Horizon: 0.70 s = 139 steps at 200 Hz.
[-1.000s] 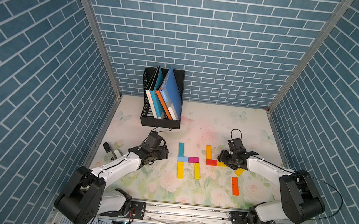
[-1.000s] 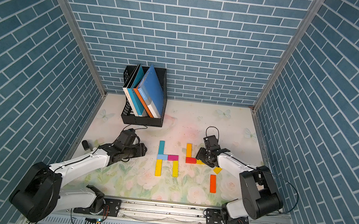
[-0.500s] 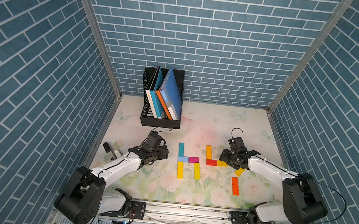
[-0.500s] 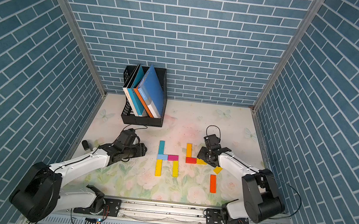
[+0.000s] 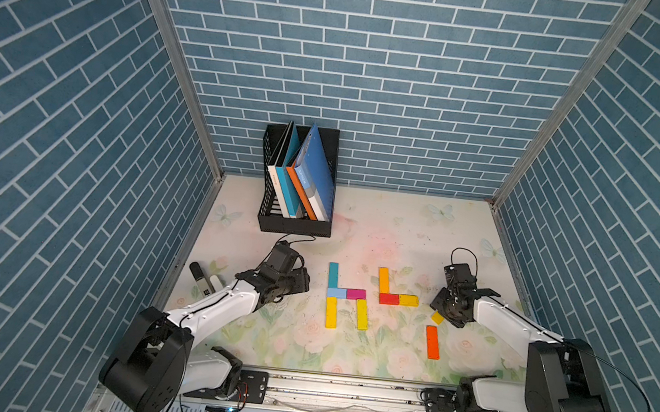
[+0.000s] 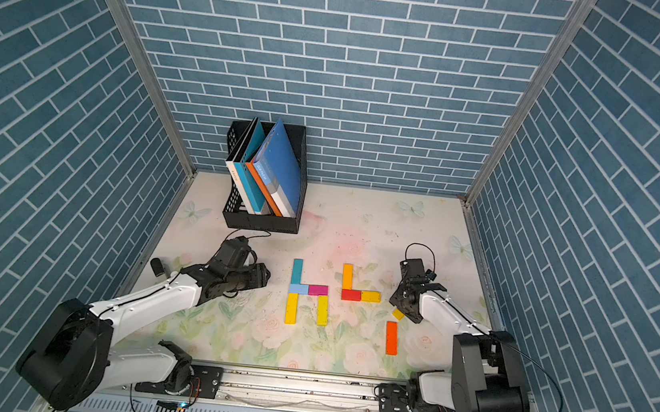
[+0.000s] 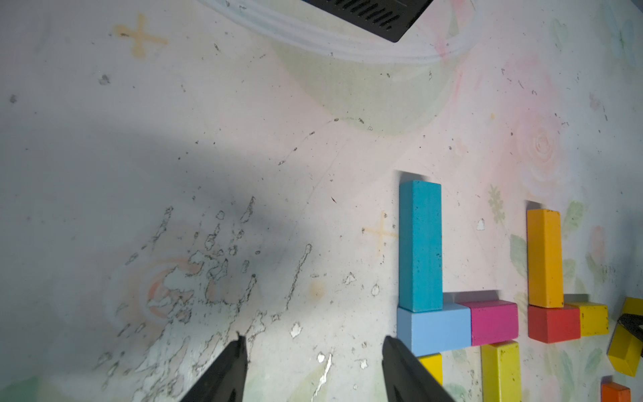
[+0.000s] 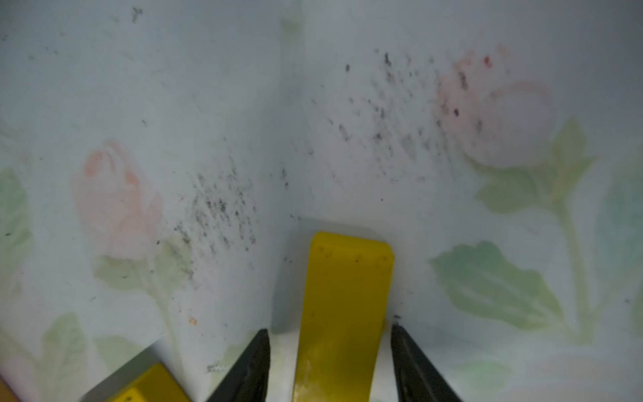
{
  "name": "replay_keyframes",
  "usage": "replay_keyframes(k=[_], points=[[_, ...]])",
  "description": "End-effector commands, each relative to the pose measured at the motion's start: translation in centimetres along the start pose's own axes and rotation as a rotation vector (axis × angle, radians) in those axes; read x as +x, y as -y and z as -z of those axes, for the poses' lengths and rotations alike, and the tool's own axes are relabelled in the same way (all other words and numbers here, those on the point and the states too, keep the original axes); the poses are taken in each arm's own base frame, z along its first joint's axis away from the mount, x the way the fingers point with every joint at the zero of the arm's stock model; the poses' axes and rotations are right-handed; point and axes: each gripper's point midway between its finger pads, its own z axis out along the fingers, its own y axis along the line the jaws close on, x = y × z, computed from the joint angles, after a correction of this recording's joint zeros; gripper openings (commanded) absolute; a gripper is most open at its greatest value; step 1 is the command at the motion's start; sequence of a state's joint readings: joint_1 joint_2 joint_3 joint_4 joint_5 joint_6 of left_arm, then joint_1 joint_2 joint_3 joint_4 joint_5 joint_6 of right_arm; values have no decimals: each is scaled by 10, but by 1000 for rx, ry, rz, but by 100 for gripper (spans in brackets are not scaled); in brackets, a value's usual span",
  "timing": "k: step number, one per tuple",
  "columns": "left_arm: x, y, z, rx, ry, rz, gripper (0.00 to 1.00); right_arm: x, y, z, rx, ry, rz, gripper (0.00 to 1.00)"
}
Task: Assemble the letter h with building blocks
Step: Pick up the building block from the center of the board, then place the building block at the center of the board.
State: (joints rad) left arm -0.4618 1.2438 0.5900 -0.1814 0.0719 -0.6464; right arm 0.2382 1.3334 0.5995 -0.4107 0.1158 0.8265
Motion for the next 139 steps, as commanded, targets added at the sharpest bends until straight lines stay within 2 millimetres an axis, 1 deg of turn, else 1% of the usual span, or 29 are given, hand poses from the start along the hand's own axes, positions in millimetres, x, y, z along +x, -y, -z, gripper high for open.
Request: replay_keyframes(k=[1, 21, 39, 54, 64, 75, 89, 97, 107, 139], points=[[6, -3, 1, -3, -8, -8, 67, 11, 9, -7, 27, -45, 4, 38], [6, -3, 1, -3, -6, -9, 67, 7, 13, -1, 46, -23, 8, 21], [5, -2, 1, -2, -7, -9, 67, -3, 11, 14, 50, 16, 27, 10], [4, -2, 1, 0, -4, -9, 67, -12, 4, 35, 38, 67, 61, 7], [5, -2, 1, 0, -5, -11, 67, -16, -6, 51, 18, 95, 105, 7], [4, -2, 1, 0, -3, -9, 67, -13, -21, 65, -6, 101, 170, 7], [4, -2, 0, -2, -4, -9, 67, 2, -44, 79, -17, 93, 277, 6], [4, -2, 0, -3, -5, -10, 67, 19, -58, 86, -29, 82, 345, 5], [4, -3, 0, -6, -4, -8, 67, 42, -73, 89, -51, 58, 412, 5], [3, -4, 1, -14, 0, -10, 67, 115, -102, 82, -125, -45, 548, 4]])
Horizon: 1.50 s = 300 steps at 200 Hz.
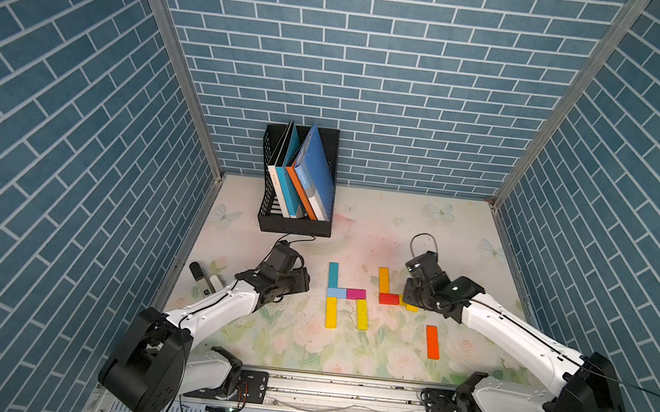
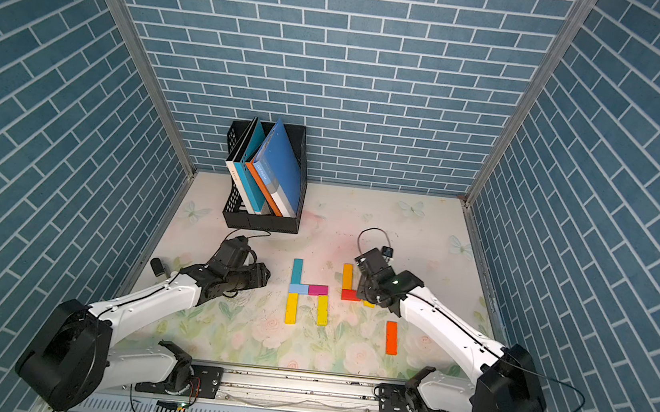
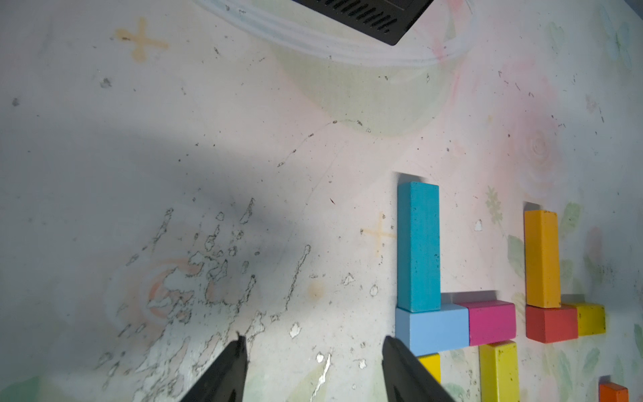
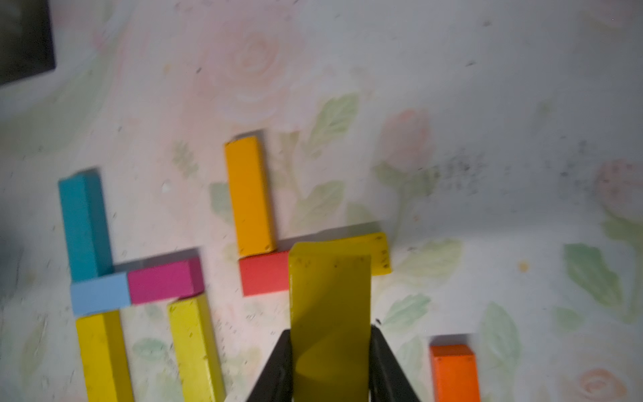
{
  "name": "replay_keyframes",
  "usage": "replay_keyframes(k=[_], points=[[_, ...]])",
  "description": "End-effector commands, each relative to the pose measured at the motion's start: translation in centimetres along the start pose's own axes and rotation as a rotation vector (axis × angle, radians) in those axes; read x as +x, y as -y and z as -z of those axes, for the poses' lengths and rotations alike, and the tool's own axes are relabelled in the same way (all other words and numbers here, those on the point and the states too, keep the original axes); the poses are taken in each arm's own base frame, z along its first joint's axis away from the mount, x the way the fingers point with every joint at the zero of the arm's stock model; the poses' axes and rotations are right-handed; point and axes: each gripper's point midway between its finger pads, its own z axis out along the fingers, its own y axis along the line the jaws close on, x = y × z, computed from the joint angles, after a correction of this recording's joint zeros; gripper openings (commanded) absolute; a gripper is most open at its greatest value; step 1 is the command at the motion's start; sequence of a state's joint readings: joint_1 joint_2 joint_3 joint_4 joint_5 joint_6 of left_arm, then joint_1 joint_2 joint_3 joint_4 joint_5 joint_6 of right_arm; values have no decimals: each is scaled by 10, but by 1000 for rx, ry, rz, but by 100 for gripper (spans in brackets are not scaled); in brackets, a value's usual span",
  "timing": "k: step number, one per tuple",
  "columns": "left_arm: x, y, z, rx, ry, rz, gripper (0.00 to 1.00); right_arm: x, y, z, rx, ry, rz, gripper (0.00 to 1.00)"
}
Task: Assemble the letter h with building blocks
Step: Place the building block at the center of the board, then assemble the building block at the center of the board.
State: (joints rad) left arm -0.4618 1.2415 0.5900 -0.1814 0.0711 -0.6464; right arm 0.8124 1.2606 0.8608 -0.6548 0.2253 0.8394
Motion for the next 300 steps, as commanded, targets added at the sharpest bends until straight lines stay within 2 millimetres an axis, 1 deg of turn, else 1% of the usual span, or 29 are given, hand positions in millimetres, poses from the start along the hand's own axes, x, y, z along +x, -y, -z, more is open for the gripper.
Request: replay_keyframes(k=[1, 12, 25, 46, 61, 68, 84, 88, 91, 99, 110, 120, 140, 149, 160, 184, 201, 211, 220, 238, 251, 259, 268, 274, 290, 300], points=[[4, -4, 0, -16, -3, -10, 67, 47, -8, -12, 42, -119, 45, 4], [4, -4, 0, -18, -5, -12, 67, 62, -24, -18, -1, -144, 75, 3], [3, -5, 1, -19, -3, -11, 67, 77, -35, -27, -26, -183, 98, 3], [3, -4, 1, -18, -1, -13, 67, 95, -34, -41, -28, -238, 112, 4], [4, -4, 0, -19, -5, -13, 67, 101, -29, -49, -7, -258, 118, 8], [4, -5, 0, -19, -5, -13, 67, 103, -28, -52, -1, -268, 120, 15], [3, -4, 0, -20, -5, -14, 67, 106, -27, -54, 11, -283, 133, 42], [3, -4, 0, -19, -4, -15, 67, 106, -26, -54, 16, -286, 134, 51], [3, -4, 0, -19, -3, -15, 67, 106, -25, -54, 16, -286, 133, 56], [3, -4, 0, -19, -4, -14, 67, 106, -25, -52, 12, -286, 133, 59], [3, -4, 0, -17, -5, -16, 67, 107, -26, -49, -4, -288, 126, 59], [4, -3, -1, -15, -5, -15, 67, 108, -26, -47, -14, -289, 117, 56], [4, -3, -2, -12, -7, -12, 67, 110, -21, -48, -8, -291, 108, 41], [4, -3, -2, -12, -9, -11, 67, 108, -19, -50, 2, -289, 104, 35], [3, -3, -2, -9, -7, -11, 67, 104, -17, -53, 16, -286, 104, 30], [4, -2, -2, -8, -6, -12, 67, 88, -12, -59, 39, -268, 94, 30], [4, -3, -1, -9, -5, -9, 67, 77, -15, -61, 41, -253, 107, 31], [4, -3, -1, -8, -4, -9, 67, 73, -16, -62, 48, -254, 116, 37], [4, -2, -1, -7, -6, -11, 67, 70, -19, -62, 44, -252, 126, 46], [3, -3, -1, -10, -6, -11, 67, 71, -19, -60, 35, -256, 127, 58], [4, -3, -1, -10, -6, -11, 67, 75, -16, -58, 30, -262, 122, 64], [4, -3, -1, -11, -7, -12, 67, 75, -15, -56, 26, -261, 115, 65], [4, -3, -1, -10, -8, -11, 67, 78, -12, -54, 24, -264, 105, 65], [4, -3, -1, -9, -7, -11, 67, 79, -11, -53, 23, -263, 97, 63], [4, -3, -1, -9, -7, -11, 67, 82, -8, -50, 15, -262, 81, 52], [5, -3, -1, -9, -7, -11, 67, 82, -9, -50, 7, -261, 74, 44]])
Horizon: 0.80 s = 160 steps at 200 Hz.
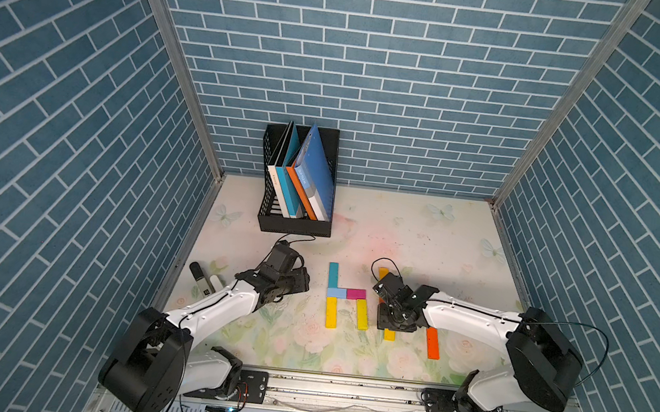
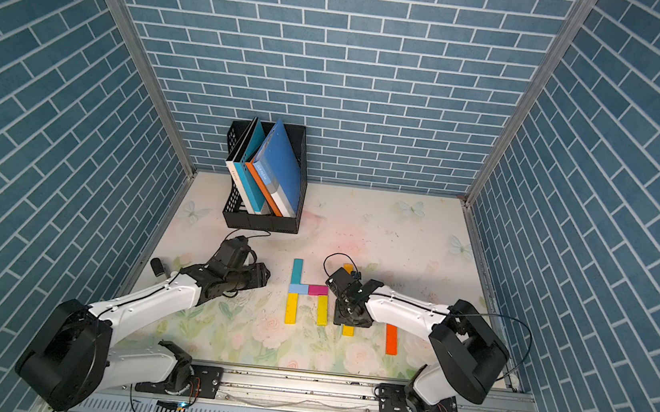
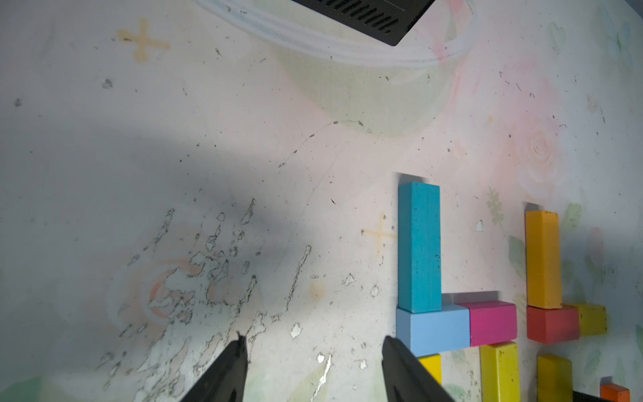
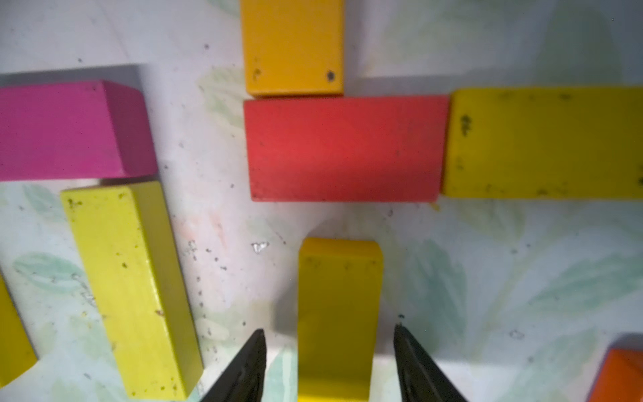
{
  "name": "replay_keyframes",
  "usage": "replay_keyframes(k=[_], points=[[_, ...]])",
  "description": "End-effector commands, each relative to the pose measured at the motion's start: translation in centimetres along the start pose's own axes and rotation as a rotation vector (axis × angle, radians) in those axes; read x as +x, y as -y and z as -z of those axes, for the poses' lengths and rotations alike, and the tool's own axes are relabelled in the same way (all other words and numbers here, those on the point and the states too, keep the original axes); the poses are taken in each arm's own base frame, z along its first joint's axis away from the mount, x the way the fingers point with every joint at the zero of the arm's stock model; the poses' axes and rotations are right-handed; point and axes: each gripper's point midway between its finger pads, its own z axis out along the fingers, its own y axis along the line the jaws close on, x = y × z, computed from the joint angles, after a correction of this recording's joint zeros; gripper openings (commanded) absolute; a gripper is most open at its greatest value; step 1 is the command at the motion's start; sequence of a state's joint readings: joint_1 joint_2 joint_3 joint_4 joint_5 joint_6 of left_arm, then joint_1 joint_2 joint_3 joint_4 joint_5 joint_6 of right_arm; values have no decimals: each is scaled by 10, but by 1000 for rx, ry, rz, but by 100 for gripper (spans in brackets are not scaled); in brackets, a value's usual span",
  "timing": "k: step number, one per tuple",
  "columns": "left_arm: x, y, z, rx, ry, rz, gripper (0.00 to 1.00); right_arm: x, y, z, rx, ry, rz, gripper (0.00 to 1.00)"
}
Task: Assemble the letter h with building blocks
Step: Assemble the building block at the center of the board.
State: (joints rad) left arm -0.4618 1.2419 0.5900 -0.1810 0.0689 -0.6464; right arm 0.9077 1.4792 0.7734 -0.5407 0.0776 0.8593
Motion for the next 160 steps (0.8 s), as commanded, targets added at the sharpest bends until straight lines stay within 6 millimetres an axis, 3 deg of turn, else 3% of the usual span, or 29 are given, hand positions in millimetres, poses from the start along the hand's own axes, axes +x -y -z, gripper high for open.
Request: replay_keyframes(k=[1, 32, 160], points=[[4, -3, -1, -7, -7, -11, 67, 8, 7, 4, -2, -10, -26, 43], [4, -2, -1, -6, -7, -12, 67, 5, -4, -1, -39, -15, -25, 30], [5, -2, 0, -3, -6, -12, 67, -3, -10, -11, -5, -27, 2, 30]])
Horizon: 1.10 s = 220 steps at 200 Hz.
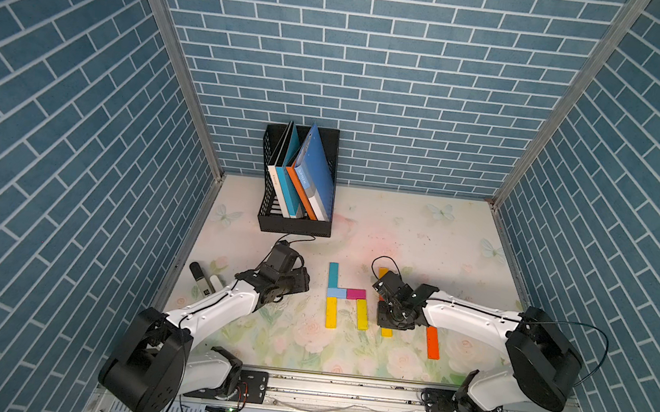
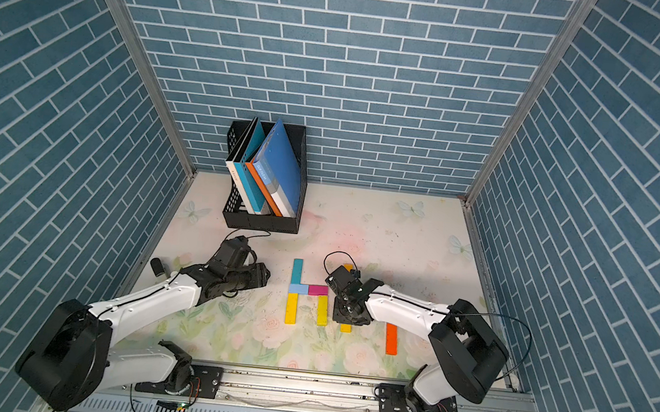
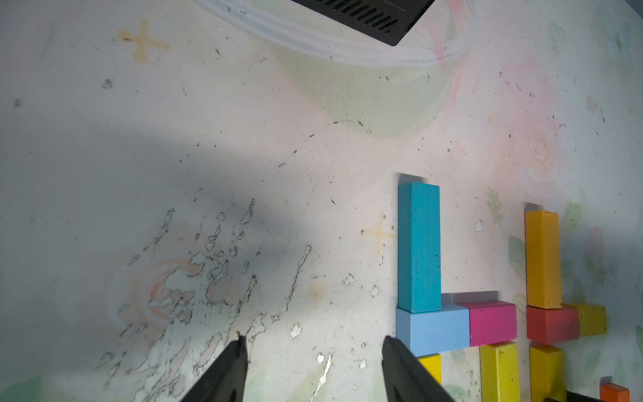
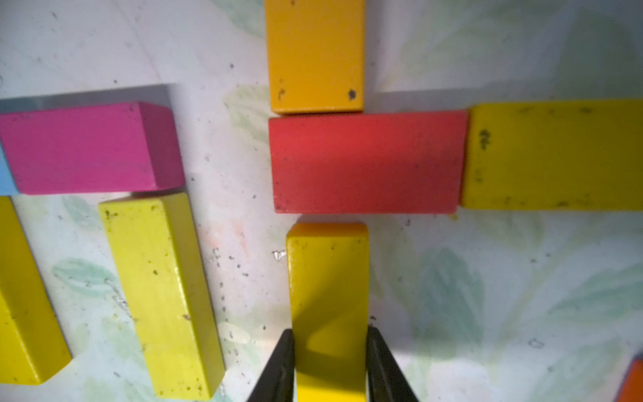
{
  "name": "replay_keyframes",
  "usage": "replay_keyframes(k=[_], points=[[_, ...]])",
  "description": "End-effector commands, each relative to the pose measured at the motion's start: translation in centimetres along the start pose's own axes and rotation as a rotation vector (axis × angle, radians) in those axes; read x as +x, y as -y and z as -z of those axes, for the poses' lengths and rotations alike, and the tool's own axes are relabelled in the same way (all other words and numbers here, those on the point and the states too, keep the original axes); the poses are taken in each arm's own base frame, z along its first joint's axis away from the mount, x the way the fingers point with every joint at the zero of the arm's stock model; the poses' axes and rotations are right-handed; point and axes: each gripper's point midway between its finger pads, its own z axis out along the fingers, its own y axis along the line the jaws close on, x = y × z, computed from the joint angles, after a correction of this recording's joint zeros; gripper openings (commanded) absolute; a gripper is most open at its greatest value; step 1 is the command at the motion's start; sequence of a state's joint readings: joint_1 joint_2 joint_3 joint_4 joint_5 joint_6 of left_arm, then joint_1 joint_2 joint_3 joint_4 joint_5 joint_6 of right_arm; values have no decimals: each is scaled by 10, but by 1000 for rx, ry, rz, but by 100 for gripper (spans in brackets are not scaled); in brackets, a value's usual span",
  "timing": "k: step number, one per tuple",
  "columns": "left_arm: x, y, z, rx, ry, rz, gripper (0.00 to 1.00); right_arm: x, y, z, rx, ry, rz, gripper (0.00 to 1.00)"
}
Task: Assemble the letter h with building blocks
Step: Assemble the building block at the center of the board.
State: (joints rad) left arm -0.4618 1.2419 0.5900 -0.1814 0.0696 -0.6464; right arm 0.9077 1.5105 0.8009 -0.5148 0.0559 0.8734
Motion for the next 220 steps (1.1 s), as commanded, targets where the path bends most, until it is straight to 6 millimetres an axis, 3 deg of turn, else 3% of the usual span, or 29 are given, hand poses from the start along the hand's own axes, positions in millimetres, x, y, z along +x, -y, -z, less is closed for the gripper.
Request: replay_keyframes(k=[1, 65, 111, 220], points=[[4, -2, 0, -4, -5, -12, 67, 3, 2, -9, 26, -26, 17, 30], [4, -2, 1, -3, -4, -10, 67, -1, 6, -10, 34, -23, 3, 31], [3, -1, 1, -1, -2, -12, 67, -2, 7, -6, 34, -17, -2, 47], [2, -1, 2, -3, 1, -14, 67, -1, 8, -15, 33, -32, -12, 42]])
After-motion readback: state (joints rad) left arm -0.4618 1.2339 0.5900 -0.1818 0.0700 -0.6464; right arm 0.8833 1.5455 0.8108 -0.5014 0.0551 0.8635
